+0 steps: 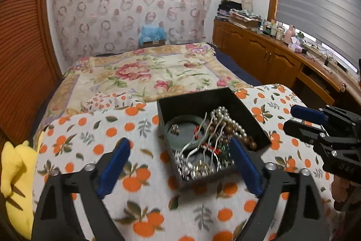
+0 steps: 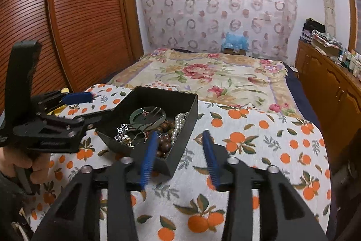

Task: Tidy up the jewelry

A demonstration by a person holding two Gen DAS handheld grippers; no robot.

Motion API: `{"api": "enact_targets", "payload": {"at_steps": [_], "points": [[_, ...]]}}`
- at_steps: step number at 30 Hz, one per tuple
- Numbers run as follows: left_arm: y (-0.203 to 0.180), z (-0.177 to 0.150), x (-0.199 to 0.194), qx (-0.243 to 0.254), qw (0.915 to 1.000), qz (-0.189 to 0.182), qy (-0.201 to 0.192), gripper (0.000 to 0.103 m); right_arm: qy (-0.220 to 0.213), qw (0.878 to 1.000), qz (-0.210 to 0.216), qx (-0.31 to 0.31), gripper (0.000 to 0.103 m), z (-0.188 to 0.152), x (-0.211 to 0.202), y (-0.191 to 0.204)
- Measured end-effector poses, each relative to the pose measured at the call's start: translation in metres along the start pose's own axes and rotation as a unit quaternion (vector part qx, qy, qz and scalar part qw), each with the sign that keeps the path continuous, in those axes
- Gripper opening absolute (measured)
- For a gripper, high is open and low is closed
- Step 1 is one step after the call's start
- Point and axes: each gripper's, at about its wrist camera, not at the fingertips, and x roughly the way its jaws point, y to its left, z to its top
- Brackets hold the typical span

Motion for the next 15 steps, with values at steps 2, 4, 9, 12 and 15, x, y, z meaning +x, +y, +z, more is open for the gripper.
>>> {"api": "enact_targets", "payload": {"at_steps": [2,4,9,12,15], "points": [[0.001,-0.007,-0.01,0.0,0.9999,0.011,-0.002,0.092,-0.005,1.0,-0.007,0.002,0.059,-0.004,-0.007,0.003],[0.003,-0.014,-0.02,-0.002,0.9998,0.019,-0.006,0.094,-0.014,1.0,-0.016,0.005,0.073,-0.008,-0.017,0.005],[0.007,-0.029,-0.04,-0.016,0.9996,0.023,-0.005,0.095,-0.032,0.999,-0.028,0.015,0.089,-0.016,-0.038,0.01],[0.008,-0.035,-0.053,-0.016,0.9993,0.032,-0.01,0.095,-0.049,0.998,-0.031,0.022,0.099,-0.018,-0.052,0.014],[0.008,-0.038,-0.065,-0.02,0.9989,0.036,-0.021,0.095,-0.06,0.997,-0.04,0.022,0.1,-0.018,-0.065,0.021]]}}
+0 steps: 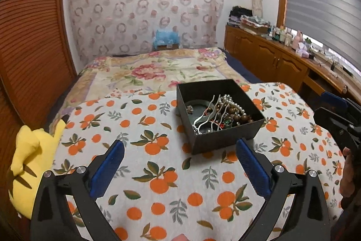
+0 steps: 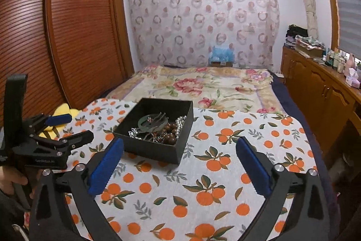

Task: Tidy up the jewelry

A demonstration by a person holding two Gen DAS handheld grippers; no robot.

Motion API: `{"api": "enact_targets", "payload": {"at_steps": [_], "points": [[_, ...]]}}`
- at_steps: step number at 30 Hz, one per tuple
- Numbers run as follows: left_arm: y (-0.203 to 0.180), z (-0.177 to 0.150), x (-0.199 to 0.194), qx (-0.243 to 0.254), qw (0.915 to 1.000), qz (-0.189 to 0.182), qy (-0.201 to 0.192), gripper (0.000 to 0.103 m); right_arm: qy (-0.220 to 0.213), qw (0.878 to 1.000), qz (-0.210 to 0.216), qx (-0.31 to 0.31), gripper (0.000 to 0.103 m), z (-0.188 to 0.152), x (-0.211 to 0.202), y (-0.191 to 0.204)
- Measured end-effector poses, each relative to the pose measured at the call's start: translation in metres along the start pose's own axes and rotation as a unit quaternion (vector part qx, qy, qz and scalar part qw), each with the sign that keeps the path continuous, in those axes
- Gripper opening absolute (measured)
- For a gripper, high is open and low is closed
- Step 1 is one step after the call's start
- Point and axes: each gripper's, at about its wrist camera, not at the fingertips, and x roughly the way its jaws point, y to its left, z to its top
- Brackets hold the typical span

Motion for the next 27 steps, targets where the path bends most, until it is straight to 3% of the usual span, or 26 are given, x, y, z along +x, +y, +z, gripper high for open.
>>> {"api": "enact_targets", "payload": {"at_steps": [14,27], "points": [[-0.003,-0.002,-0.059,-0.027,0.998,0.015,-0.055,0.095,-0.039,0.999,-0.028,0.007,0.1,-0.005,-0.039,0.013],[-0.009,-0.006,-0.068,-0.018,0.9976,0.024,-0.063,0.095,-0.043,0.999,-0.029,0.013,0.1,-0.01,-0.045,0.014]]}}
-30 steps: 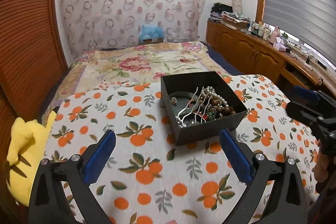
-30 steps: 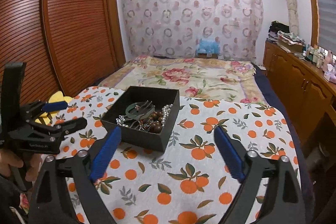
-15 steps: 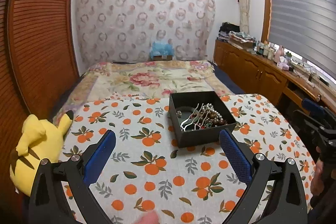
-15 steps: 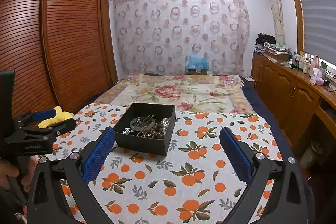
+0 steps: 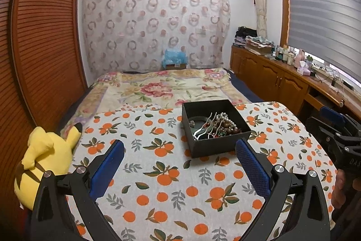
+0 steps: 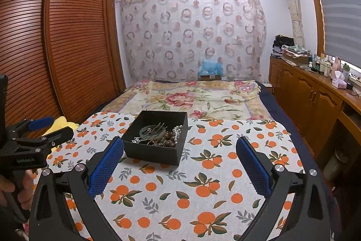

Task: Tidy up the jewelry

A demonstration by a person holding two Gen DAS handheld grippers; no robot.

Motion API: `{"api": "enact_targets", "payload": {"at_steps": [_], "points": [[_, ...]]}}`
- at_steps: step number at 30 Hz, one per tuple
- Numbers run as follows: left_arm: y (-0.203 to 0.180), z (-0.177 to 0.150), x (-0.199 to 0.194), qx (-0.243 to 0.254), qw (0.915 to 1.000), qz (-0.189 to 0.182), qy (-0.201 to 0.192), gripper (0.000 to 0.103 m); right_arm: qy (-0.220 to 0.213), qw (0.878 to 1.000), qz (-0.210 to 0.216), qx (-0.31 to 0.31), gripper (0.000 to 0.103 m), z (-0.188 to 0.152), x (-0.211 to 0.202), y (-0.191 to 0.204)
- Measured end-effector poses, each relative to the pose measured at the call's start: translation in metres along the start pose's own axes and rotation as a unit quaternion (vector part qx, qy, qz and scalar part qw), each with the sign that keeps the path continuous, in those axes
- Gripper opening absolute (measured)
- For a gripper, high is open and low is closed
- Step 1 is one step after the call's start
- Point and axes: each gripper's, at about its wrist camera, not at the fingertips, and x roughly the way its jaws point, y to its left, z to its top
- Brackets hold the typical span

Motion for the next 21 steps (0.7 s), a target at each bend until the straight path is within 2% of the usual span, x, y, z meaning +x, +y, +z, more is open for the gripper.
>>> {"api": "enact_targets", "payload": {"at_steps": [21], "points": [[-0.0017,-0.0007,-0.0017,-0.001,1.0,-0.001,-0.002,0.095,0.001,1.0,0.0,0.002,0.1,0.0003,-0.0007,-0.0021]]}}
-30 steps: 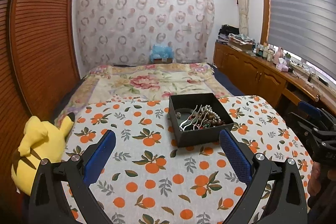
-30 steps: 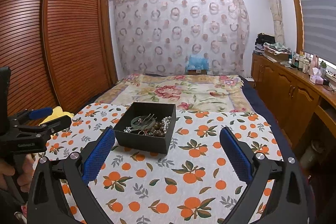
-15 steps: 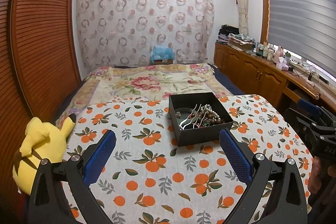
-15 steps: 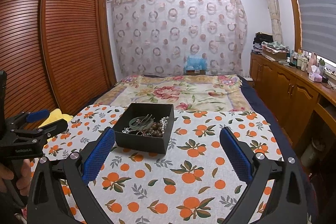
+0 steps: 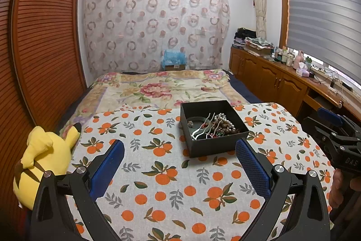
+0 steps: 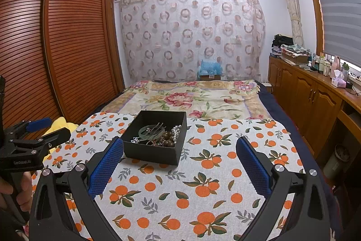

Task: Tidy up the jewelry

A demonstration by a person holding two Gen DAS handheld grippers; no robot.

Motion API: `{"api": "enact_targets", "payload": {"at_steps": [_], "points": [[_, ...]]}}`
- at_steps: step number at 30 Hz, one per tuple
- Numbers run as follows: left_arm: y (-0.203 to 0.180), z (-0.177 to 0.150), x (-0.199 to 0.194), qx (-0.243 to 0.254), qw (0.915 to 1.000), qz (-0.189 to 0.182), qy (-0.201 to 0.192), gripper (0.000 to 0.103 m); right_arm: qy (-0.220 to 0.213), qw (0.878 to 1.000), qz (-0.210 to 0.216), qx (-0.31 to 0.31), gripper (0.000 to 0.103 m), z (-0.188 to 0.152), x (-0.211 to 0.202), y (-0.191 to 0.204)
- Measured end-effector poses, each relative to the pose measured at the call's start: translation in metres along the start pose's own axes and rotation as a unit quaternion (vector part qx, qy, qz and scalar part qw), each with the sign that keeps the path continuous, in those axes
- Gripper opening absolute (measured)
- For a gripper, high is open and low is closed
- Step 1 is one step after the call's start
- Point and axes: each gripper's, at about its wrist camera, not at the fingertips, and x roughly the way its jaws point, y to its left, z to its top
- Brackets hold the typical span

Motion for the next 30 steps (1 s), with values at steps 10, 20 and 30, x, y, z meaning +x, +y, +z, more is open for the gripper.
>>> {"api": "enact_targets", "payload": {"at_steps": [10,20,30], "points": [[0.0005,-0.0004,0.0006,0.001,1.0,0.001,0.0,0.095,0.0,1.0,0.001,0.0,0.1,0.0003,0.0006,-0.0002],[-0.0004,-0.0011,0.0002,0.001,1.0,0.0,0.0,0.095,0.001,1.0,0.002,0.003,0.1,0.0001,0.0013,-0.0006],[-0.0014,-0.0019,-0.0001,0.001,1.0,0.0,0.0,0.095,0.001,1.0,0.002,0.002,0.1,-0.0001,0.0008,-0.0011]]}}
